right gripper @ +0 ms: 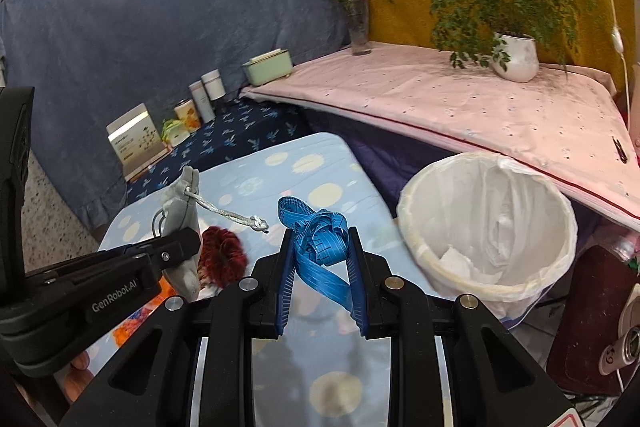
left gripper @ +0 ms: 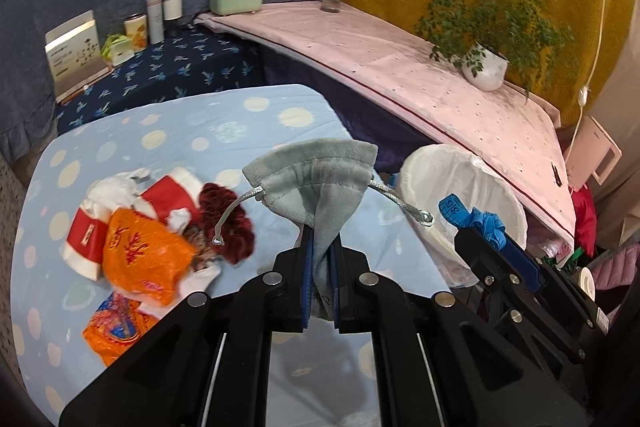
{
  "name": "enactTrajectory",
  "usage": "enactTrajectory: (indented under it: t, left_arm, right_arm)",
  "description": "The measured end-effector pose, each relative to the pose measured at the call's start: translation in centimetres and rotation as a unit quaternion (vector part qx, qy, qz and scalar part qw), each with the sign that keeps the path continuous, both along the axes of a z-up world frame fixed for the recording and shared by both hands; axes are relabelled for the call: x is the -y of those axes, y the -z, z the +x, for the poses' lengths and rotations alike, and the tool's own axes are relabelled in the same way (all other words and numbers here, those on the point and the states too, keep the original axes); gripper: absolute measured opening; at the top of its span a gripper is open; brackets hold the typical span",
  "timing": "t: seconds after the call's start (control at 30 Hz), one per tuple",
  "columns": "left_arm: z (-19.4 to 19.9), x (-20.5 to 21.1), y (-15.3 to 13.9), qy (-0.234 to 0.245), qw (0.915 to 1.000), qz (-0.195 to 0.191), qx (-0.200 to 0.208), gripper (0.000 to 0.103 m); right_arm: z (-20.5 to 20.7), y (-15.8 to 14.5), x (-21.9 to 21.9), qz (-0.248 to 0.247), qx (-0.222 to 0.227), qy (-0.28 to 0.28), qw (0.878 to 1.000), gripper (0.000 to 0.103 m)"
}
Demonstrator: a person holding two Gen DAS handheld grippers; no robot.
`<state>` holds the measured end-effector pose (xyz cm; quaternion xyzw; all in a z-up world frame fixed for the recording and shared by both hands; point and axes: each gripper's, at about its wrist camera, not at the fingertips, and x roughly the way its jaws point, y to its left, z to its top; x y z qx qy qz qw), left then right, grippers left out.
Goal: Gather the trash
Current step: 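Carry the pouch and strap over the white bin and open both tools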
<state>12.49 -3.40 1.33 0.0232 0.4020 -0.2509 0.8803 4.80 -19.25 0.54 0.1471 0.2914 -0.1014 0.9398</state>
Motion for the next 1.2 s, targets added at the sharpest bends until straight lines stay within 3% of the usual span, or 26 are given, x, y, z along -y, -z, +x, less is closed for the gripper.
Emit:
enactTrajectory:
  t: [0.8,1.2]
  left_arm:
    - [0.7,15.3,1.4,0.118,0.9923,0.036,-0.004,0.007]
    - [2.5,20.4,4.3,0.156,0.9859,0.04,-0.047,0.007]
  right_arm:
    - [-1.5,2.8,12.7,0.035,-0.01,0.116,0.993,0.024]
    - [-0.8,5.3,17.3,0.052,-0.024,0.156,0.986,0.024]
